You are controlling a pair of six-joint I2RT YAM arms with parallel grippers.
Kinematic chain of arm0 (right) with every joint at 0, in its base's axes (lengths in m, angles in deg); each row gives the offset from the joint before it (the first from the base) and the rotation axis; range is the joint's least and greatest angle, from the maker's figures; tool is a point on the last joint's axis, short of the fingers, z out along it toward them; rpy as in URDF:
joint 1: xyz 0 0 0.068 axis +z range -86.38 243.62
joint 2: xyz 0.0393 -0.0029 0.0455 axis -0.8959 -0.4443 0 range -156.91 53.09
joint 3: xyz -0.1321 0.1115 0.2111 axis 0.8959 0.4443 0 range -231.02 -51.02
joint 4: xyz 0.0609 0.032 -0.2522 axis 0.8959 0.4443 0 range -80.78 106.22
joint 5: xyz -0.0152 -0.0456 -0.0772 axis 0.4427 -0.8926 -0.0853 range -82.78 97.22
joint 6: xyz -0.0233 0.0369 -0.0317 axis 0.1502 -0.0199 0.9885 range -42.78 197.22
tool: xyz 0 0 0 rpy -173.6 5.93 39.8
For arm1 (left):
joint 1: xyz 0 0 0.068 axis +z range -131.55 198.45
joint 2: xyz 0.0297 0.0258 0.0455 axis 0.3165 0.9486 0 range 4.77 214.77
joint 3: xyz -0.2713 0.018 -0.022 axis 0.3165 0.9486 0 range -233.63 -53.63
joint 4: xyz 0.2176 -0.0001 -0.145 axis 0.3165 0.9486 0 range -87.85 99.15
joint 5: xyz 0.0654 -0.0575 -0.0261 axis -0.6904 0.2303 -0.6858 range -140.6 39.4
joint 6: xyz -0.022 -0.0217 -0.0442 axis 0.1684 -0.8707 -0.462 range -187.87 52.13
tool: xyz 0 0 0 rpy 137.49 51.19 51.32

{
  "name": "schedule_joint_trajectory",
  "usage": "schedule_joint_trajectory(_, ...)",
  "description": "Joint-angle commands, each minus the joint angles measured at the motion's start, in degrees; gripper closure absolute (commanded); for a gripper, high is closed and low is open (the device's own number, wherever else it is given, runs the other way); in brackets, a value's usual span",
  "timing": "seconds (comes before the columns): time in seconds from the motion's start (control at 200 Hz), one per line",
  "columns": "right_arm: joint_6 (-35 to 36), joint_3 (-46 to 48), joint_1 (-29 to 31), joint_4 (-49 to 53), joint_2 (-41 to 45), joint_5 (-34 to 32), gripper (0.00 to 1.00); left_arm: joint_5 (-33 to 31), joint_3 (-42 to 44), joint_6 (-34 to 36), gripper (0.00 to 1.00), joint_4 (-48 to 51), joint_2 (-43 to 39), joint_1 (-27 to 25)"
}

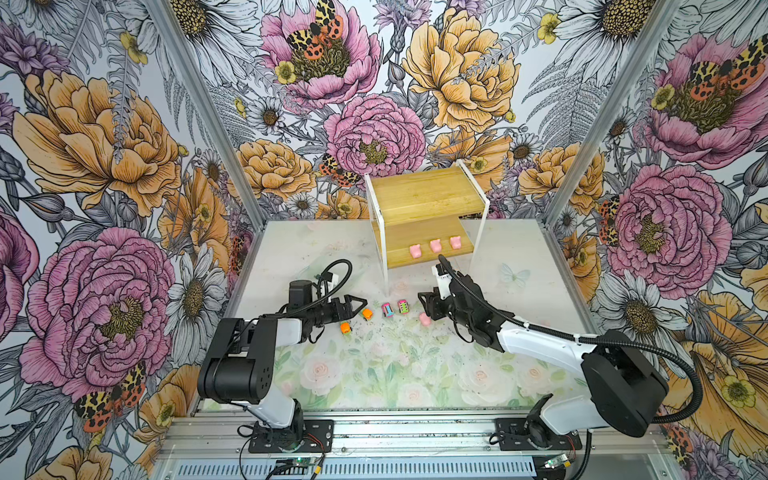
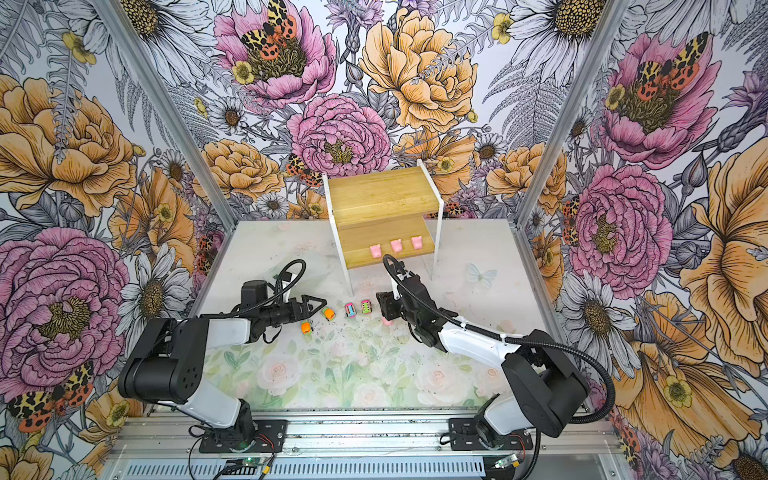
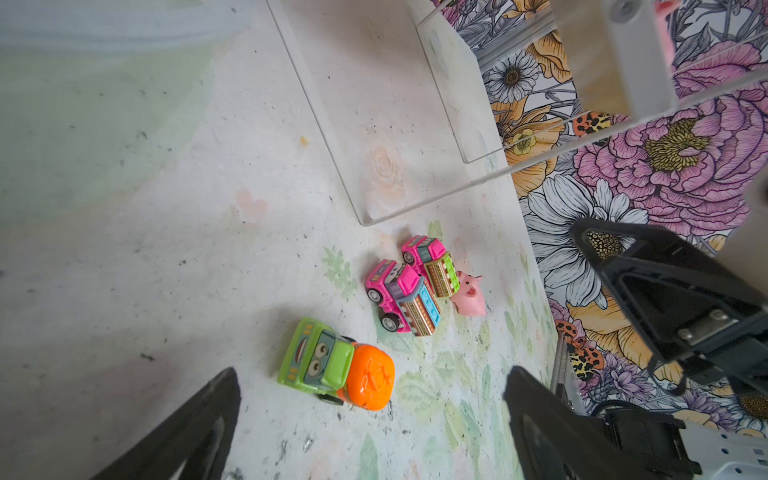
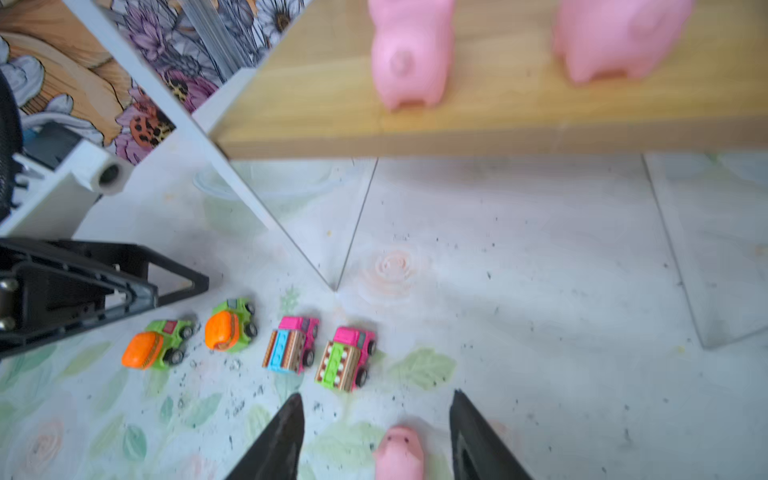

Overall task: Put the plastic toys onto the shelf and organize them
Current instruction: 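Move the right gripper back to the last pink pig and grasp it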

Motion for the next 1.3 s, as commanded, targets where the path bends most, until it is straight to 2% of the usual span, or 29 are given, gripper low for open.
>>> schedule_joint_trajectory(0.0,-0.3,5.3,0.8,-4.5,0.4,1.4,0.44,0.9,-1.3,0.2,0.01,-0.1,0.4,0.5)
schedule_joint_trajectory(0.175,-0.7,8.4,1.7,-9.1,-3.5,1.2,0.45,1.5,-1.4,0.2,0.01,0.0,0.6,0.6)
schedule_joint_trajectory(0.716,0.5,3.5,2.6,-11.8,-14.8,1.5,0.46,1.4,-1.7,0.2,0.01,0.0,1.2,0.6)
schedule_joint_trajectory(1.031,0.8,2.4,2.5,-12.0,-16.6,2.2,0.61,1.4,-1.8,0.1,0.01,-0.1,1.5,0.6)
schedule_joint_trajectory(1.296,0.6,2.7,2.6,-12.2,-15.5,2.4,0.63,1.3,-1.7,0.1,0.01,-0.1,1.3,0.6)
